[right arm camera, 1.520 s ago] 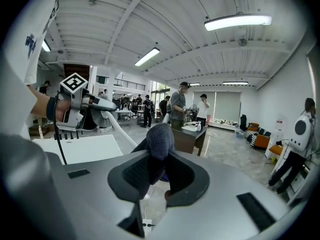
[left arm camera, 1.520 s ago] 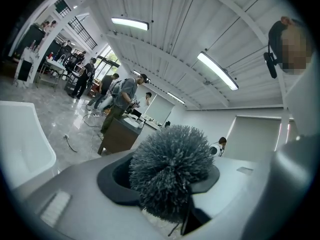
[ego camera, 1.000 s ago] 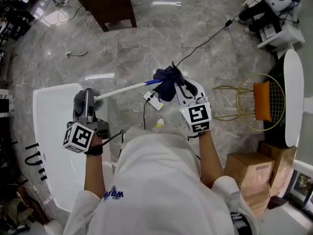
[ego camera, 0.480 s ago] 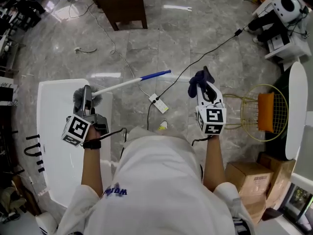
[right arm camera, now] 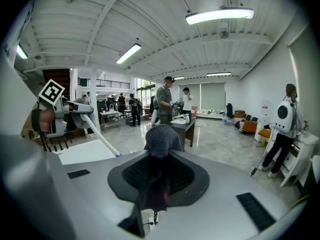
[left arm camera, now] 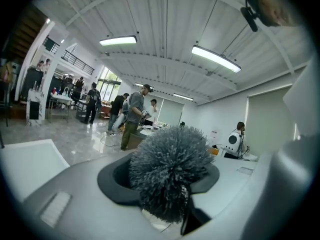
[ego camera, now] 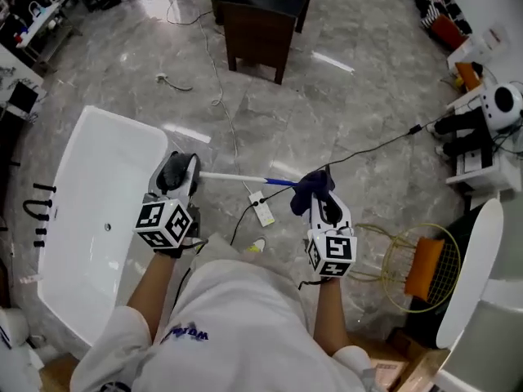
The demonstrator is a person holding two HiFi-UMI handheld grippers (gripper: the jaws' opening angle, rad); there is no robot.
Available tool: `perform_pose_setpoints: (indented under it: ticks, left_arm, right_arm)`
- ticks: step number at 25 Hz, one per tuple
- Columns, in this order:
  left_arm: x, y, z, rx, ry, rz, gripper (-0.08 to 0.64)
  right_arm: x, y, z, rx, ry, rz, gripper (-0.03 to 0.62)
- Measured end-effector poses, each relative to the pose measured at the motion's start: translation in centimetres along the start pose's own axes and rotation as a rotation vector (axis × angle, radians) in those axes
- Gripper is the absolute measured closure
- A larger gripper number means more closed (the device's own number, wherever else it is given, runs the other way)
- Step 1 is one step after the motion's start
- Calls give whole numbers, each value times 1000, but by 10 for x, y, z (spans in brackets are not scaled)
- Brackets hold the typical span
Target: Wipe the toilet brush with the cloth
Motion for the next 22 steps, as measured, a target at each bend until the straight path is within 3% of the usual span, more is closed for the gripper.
perform_pose_setpoints:
  ticks: [6,13,22]
  left_arm:
    - [-36,45,19,78,-46,192,356]
    - [-114,123,24,46,-101,449,356]
    - [-218,208,5,-28,-139,666,354]
  right_arm:
    - [60,93,36,-82,35,275,522]
    - [114,247,71,-249,24,616,523]
    - [121,407,58,-383,49,852,523]
Point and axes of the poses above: the fingertips, and each gripper's own axes: x forward along the fingers, y to its left, z out of its top, the point moved 6 cm from there along -x, backward along the fingers, and after that the axes turned 13 degrees about x, right-handed, at the moved point
